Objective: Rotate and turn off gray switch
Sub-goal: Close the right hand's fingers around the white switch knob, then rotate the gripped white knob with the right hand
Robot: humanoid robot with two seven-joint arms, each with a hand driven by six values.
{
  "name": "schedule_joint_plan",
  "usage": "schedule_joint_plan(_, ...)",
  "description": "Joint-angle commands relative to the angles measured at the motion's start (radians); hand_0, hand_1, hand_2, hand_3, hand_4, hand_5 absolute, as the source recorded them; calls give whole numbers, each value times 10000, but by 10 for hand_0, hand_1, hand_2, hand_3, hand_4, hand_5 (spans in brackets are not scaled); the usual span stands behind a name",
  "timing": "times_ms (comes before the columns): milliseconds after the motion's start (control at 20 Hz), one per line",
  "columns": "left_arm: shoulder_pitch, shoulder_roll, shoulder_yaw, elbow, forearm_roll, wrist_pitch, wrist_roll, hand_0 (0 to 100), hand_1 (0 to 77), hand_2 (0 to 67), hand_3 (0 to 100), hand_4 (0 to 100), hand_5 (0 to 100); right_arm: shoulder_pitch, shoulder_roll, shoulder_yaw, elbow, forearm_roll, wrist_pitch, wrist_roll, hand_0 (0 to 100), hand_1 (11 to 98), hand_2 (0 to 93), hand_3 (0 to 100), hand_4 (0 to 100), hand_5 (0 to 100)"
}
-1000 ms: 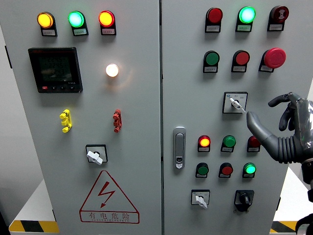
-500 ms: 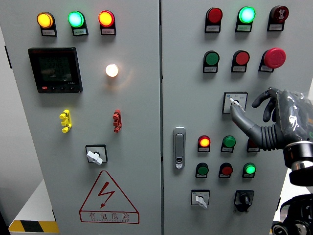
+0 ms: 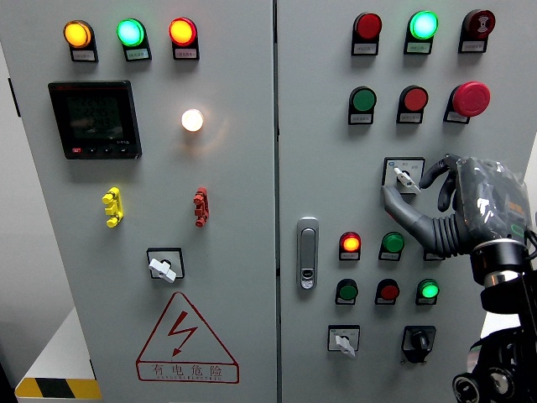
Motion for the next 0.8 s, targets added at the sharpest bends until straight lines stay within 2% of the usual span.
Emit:
schedule_joint_plan(0,0,0,0,0,9,0,-13,0,0,129,183,94,120,41,1,-37,-75,-10,-2,0,27,327,620,935,916,1000)
schedule_joint_plan(750,0,0,0,0,9,0,-13,0,0,129,183,94,120,271,16,-160,-428,-10,-2,-138,0,345,631,934,918,1000)
